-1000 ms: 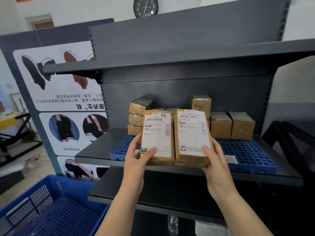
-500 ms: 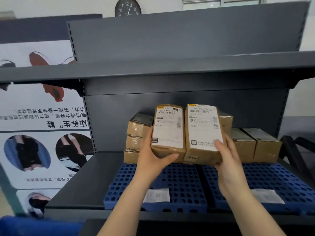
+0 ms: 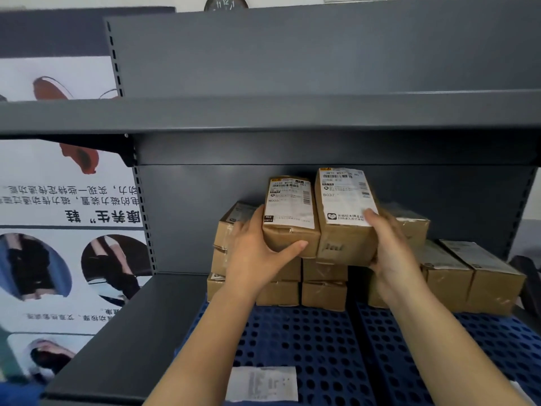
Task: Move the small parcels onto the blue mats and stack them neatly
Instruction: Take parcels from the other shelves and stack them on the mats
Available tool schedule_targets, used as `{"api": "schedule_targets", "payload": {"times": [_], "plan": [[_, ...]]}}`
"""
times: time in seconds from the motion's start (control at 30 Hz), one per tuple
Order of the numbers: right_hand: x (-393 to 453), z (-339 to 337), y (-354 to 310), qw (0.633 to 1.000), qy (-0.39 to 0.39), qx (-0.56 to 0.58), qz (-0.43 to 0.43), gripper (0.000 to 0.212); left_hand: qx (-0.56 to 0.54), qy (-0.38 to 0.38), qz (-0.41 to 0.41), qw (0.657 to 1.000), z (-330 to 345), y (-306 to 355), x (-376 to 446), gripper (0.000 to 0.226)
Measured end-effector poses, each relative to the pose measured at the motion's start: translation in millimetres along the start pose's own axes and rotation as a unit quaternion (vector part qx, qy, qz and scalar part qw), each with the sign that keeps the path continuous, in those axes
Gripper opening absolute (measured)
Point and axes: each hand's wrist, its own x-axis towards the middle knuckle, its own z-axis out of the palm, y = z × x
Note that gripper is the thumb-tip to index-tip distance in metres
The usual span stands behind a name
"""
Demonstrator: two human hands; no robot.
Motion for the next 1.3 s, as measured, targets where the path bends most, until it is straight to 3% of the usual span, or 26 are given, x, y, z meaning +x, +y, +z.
{"api": "schedule_targets", "payload": {"times": [0.3,0.5,0.63,0.77,1.0,1.07,1.17,1.23,1.3], "plan": [[48,4,9,0.998,0.01,-0.023,0.051,0.025,0.128,-0.001,-0.006,0.992,7,-1,30,0.088],[71,4,19,0.995,0.0,-0.036,0.088,0.053,0.199,-0.026,-0.027,0.979,17,-8,37,0.092],[78,3,26,0.993,0.0,-0.041,0.108,0.079,0.253,-0.025,-0.005,0.967,20,-12,38,0.083],[78,6,25,0.993,0.002,-0.028,0.113,0.064,0.315,-0.029,0.017,0.949,22,-13,37,0.075],[61,6,12,0.997,0.004,0.011,0.082,0.049,0.315,-0.02,0.04,0.948,21,-11,34,0.068],[53,5,6,0.997,0.009,0.022,0.079,0.041,0.273,-0.001,0.06,0.96,21,-8,32,0.065],[36,1,-2,0.997,0.006,0.041,0.065,0.035,0.054,-0.002,0.074,0.996,21,3,25,0.062],[24,-3,-5,0.997,-0.002,0.053,0.054,0.036,-0.108,-0.046,0.079,0.99,24,17,16,0.053],[13,-8,-6,0.997,-0.01,0.062,0.043,0.038,-0.194,-0.082,0.095,0.973,30,32,8,0.056]]}}
